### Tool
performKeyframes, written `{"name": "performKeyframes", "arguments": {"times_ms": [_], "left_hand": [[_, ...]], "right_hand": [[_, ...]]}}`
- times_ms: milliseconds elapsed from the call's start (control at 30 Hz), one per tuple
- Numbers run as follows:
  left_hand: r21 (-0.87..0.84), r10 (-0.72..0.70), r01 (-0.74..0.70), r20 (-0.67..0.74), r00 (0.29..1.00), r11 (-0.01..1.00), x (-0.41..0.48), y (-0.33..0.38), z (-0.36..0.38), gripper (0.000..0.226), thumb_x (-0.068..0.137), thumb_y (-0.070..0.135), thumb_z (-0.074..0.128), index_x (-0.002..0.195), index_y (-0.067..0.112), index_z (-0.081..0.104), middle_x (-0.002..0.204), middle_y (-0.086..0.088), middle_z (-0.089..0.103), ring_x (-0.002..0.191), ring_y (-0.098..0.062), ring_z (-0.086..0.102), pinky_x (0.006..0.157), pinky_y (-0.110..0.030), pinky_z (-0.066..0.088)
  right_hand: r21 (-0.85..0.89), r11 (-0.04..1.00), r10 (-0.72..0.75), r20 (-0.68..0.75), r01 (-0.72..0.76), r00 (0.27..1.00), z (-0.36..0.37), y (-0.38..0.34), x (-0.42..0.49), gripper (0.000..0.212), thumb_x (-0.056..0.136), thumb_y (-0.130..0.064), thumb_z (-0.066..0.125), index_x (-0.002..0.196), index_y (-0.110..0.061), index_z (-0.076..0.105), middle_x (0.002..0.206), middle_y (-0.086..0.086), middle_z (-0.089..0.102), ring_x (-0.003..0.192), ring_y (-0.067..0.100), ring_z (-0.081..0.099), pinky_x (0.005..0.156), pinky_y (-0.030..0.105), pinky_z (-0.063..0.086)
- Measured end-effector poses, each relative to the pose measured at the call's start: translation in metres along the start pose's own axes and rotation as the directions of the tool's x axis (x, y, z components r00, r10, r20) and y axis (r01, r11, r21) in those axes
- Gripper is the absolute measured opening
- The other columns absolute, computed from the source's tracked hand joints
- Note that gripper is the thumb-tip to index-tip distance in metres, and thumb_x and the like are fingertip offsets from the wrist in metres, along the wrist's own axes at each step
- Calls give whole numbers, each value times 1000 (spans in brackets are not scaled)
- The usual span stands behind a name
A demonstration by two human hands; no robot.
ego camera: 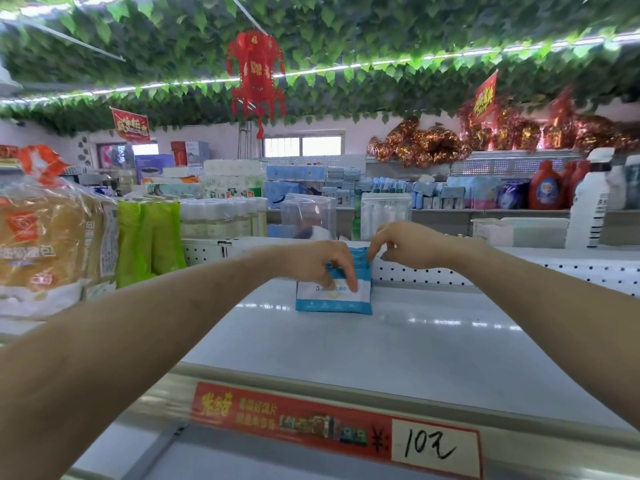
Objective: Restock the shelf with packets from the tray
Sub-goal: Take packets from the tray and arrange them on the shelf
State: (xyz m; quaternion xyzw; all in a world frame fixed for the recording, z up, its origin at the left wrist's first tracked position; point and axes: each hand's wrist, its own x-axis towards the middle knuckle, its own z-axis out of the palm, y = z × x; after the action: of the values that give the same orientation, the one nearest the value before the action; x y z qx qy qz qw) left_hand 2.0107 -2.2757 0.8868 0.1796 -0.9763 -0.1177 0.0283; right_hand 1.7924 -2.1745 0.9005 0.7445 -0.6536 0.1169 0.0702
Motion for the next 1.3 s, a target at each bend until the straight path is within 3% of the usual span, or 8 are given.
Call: {"name": "performKeyframes", "arguments": {"times_ms": [100, 200, 500, 600, 700, 967, 1133, 1300], "left_hand": [[96, 22, -17, -51, 998, 995, 1, 1, 3, 37, 91, 7, 75, 114, 36, 75, 121, 11, 45, 117, -14, 40, 107, -26, 33], [156, 5, 4, -57, 998, 988, -1, 0, 2, 40, 91, 11, 76, 109, 46, 71, 123, 8, 43, 121, -17, 36, 112, -37, 32], [138, -17, 37, -146, 989, 990, -68, -26, -21, 31, 97, 13, 70, 122, 30, 73, 116, 9, 61, 101, -7, 54, 88, -18, 47], [88, -109, 125, -169, 980, 988, -114, -39, -34, 29, 99, 13, 67, 125, 25, 72, 109, 12, 65, 95, 4, 57, 81, -7, 45], [37, -252, 263, -193, 948, 964, -169, -53, -43, 28, 101, 17, 65, 126, 28, 71, 110, 9, 69, 99, -5, 63, 85, -14, 47], [-1, -558, 583, -293, 777, 812, -357, -65, -46, 28, 100, 19, 65, 125, 30, 71, 110, 4, 72, 103, -15, 66, 94, -34, 52], [-72, -730, 752, -314, 607, 655, -480, -44, -20, 24, 101, 31, 63, 121, 42, 70, 109, 19, 72, 99, -3, 68, 90, -32, 54], [-185, -866, 864, -290, 407, 468, -586, -13, 43, 24, 100, 20, 67, 121, 30, 72, 104, 15, 73, 91, 3, 66, 81, -19, 51]], "right_hand": [[-7, 1000, 9, -4, -9, 1000, -2, -2, 0, 28, 100, -7, 62, 106, -31, 76, 99, -23, 49, 85, -3, 48, 83, 23, 36], [-18, 1000, 7, -14, -7, 1000, -6, -8, 3, 31, 99, -5, 61, 108, -30, 76, 100, -20, 51, 85, -2, 48, 78, 19, 37], [-23, 992, -122, -40, 121, 992, -12, -65, 22, 28, 100, -8, 59, 112, -28, 75, 98, -23, 53, 85, -5, 49, 86, 25, 38], [-17, 976, -217, -23, 216, 976, -6, -101, 37, 26, 101, -9, 58, 115, -25, 74, 108, -15, 63, 86, -5, 51, 82, 20, 39], [7, 949, -317, -2, 317, 949, 2, -146, 58, 23, 101, -13, 59, 116, -26, 72, 106, -17, 62, 88, -5, 53, 80, 16, 37], [85, 775, -630, 24, 627, 776, 30, -315, 102, 24, 97, -17, 63, 117, -24, 74, 104, -13, 66, 93, 7, 58, 81, 24, 43], [145, 590, -805, 41, 794, 591, 59, -427, 95, 23, 96, -19, 65, 115, -23, 76, 100, -11, 65, 93, 10, 59, 84, 30, 45], [294, 436, -899, 99, 850, 427, 114, -515, 60, 19, 100, -23, 64, 114, -25, 76, 108, -9, 71, 98, 9, 65, 88, 33, 53]]}}
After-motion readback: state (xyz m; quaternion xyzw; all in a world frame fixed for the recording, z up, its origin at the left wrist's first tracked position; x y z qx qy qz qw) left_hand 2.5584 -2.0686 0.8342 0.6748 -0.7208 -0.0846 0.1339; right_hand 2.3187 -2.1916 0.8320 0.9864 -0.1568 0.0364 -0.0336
